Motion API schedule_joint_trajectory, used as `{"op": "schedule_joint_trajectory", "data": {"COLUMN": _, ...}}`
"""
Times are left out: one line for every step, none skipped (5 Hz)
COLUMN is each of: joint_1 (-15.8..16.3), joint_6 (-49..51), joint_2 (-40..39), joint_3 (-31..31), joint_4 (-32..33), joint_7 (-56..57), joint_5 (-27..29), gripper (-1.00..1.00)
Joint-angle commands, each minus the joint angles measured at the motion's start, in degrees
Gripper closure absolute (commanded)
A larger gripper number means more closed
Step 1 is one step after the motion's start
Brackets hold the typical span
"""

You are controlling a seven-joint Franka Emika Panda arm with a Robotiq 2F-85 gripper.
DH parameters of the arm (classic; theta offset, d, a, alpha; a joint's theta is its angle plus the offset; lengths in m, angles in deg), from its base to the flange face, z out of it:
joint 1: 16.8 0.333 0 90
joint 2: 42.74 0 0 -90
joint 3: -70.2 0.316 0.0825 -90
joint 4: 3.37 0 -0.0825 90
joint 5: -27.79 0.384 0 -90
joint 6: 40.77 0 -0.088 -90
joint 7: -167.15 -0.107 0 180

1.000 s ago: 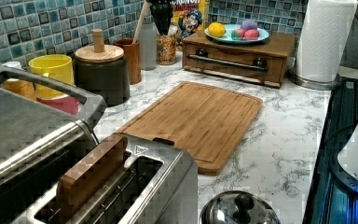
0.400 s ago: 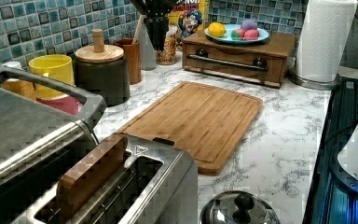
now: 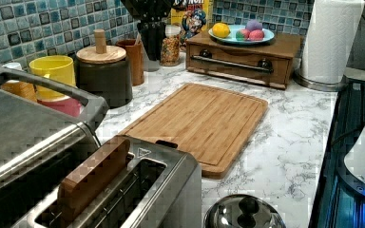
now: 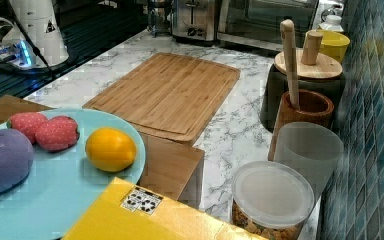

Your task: Turn on the toaster.

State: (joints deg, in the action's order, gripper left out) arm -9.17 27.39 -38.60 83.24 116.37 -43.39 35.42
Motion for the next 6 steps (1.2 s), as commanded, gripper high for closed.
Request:
{"op": "schedule_joint_trajectory", "data": {"joint_1": 3.1, "joint_6": -2.1, "joint_2": 6.1, "joint_3": 5.4, "joint_4": 9.2, "joint_7": 4.5, "joint_5": 7.6, "gripper": 1.0}}
{"op": "schedule_joint_trajectory", "data": {"joint_1": 5.0, "joint_6": -4.0, "joint_2": 7.7, "joint_3": 5.3, "joint_4": 10.4, "joint_7": 5.8, "joint_5": 9.2, "gripper": 1.0}}
{"op": "schedule_joint_trajectory", "data": {"joint_1": 6.9, "joint_6": -6.4, "joint_2": 8.2, "joint_3": 5.4, "joint_4": 12.2, "joint_7": 8.7, "joint_5": 10.9, "gripper": 1.0}}
{"op": "schedule_joint_trajectory", "data": {"joint_1": 8.4, "joint_6": -8.3, "joint_2": 6.6, "joint_3": 6.4, "joint_4": 12.8, "joint_7": 10.0, "joint_5": 11.4, "gripper": 1.0}}
{"op": "schedule_joint_trajectory", "data": {"joint_1": 9.4, "joint_6": -11.3, "joint_2": 5.6, "joint_3": 7.0, "joint_4": 14.7, "joint_7": 11.5, "joint_5": 13.4, "gripper": 1.0}}
{"op": "schedule_joint_trajectory", "data": {"joint_1": 9.6, "joint_6": -13.6, "joint_2": 5.0, "joint_3": 7.5, "joint_4": 15.5, "joint_7": 11.9, "joint_5": 14.1, "gripper": 1.0}}
